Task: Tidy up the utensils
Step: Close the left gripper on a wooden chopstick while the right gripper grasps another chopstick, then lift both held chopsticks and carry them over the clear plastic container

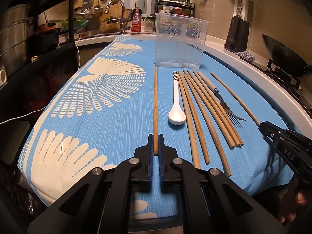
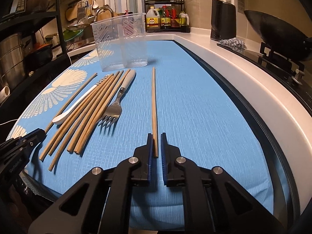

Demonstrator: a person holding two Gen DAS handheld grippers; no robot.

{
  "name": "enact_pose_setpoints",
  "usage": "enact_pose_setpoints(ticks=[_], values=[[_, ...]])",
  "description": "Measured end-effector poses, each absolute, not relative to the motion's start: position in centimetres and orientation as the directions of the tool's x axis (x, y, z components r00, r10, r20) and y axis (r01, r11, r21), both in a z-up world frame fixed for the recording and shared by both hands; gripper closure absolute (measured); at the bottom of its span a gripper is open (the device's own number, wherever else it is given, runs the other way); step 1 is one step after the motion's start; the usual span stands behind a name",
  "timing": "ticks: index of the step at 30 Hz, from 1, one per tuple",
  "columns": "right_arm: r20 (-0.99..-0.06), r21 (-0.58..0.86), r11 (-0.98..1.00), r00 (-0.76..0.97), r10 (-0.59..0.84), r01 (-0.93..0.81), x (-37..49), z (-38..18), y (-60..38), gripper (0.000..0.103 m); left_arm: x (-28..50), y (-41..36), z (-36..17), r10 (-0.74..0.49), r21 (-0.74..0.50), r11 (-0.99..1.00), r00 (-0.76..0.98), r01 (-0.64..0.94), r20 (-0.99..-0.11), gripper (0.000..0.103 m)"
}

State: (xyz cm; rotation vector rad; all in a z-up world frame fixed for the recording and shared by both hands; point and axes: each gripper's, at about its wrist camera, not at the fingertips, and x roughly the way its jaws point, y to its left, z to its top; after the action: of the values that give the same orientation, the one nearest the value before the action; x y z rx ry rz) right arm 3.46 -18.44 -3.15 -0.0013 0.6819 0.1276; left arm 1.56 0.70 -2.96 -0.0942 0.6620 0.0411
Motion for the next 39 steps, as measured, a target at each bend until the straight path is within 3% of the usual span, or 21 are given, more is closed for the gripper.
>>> enact_pose_setpoints(ticks=[31,39], values=[[-0.607,0.026,0.992,0.786,0.117,-0.127,3.6,-3.3,-18.6,0.093,1.6,0.1,-3.1,0.034,-0.031,0.997,0.799,-0.066,-0.6,0.098],[-0.599,-0.015,0.989,0.794,0.11,-0.149,3.0,-3.3,-17.6,0.098,1.6,0.2,-2.4,0.013,-0.046,0.998,0.803,-0.05,-0.595,0.098]])
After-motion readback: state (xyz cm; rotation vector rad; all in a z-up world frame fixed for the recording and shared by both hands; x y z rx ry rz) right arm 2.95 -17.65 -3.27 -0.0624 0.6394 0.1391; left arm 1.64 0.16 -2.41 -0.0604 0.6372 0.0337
